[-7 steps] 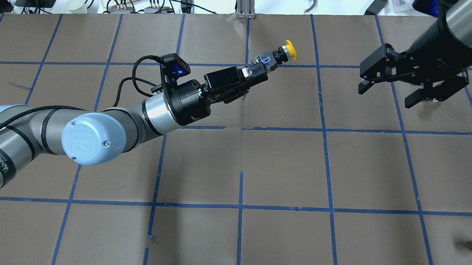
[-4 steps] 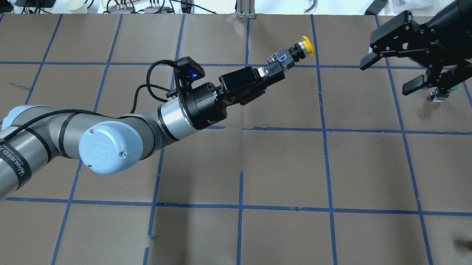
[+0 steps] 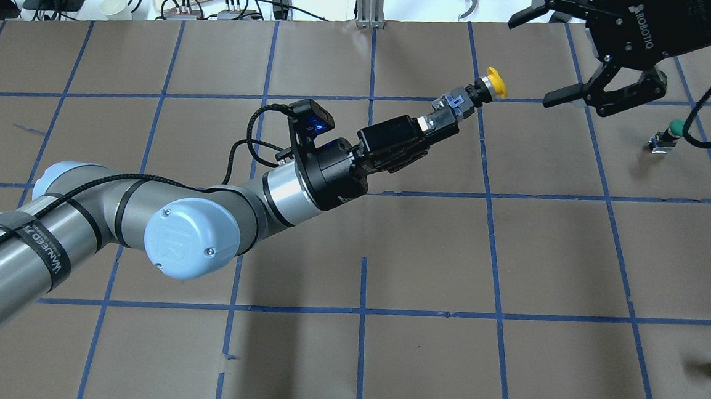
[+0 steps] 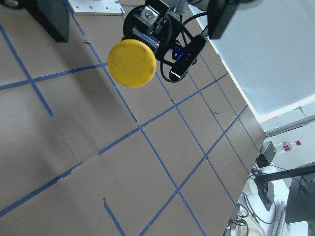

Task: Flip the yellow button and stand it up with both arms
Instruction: 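Grasp the yellow cap with the right gripper from the left gripper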

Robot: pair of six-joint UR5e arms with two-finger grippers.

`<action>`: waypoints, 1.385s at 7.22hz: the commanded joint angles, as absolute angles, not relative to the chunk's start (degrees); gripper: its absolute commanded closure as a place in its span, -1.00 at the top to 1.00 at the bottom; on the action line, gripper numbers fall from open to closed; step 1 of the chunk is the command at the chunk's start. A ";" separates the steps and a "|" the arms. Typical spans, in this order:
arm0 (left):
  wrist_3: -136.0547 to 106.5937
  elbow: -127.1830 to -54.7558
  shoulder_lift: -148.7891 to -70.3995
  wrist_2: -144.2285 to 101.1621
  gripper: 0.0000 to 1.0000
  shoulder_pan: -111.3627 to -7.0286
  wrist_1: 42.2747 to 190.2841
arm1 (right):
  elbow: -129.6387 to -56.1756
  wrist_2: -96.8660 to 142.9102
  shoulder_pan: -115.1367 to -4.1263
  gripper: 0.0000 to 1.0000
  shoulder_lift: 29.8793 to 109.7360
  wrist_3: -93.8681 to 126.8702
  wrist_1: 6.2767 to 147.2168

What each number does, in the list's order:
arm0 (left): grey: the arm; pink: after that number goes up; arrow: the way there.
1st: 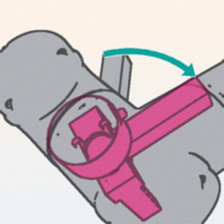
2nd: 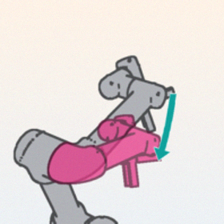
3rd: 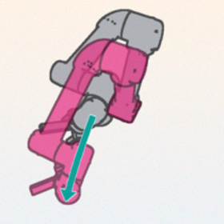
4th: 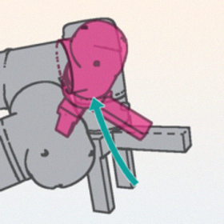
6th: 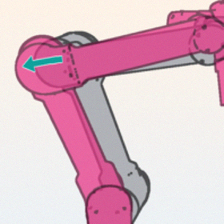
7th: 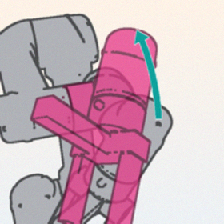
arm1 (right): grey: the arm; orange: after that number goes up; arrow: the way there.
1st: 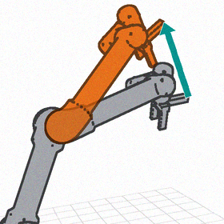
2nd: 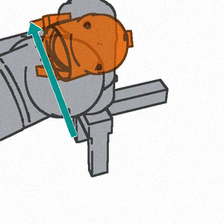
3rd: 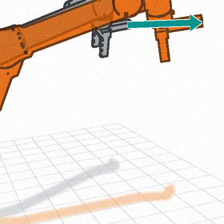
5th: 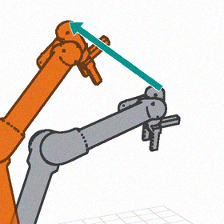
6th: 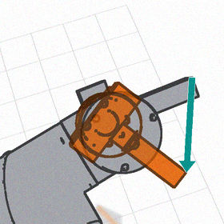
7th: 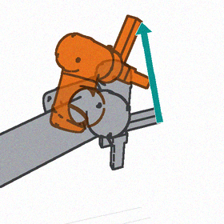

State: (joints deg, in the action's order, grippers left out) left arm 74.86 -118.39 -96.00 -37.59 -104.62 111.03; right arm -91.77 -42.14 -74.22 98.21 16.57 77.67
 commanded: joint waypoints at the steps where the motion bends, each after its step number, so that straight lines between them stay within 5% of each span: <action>1: 74.80 -118.30 -96.06 -38.41 -0.60 -105.38 111.01 | -95.18 -42.18 -74.36 1.00 98.09 17.40 81.18; 4: 74.79 -118.30 -96.24 -38.41 -0.58 -105.38 111.01 | -95.27 -45.18 -74.36 0.75 98.70 18.97 80.77; 9: 74.71 -118.21 -95.98 -38.41 -0.58 -105.29 111.01 | -95.27 -40.87 -75.84 0.73 95.90 19.86 81.65; 10: 74.71 -118.21 -95.98 -38.41 -0.58 -105.29 111.01 | -95.10 -41.04 -76.28 0.59 95.89 19.95 82.26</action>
State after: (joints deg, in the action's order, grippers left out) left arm 74.74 -118.23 -96.00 -38.41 -105.31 111.01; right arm -95.24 -41.02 -75.62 96.23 19.86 81.76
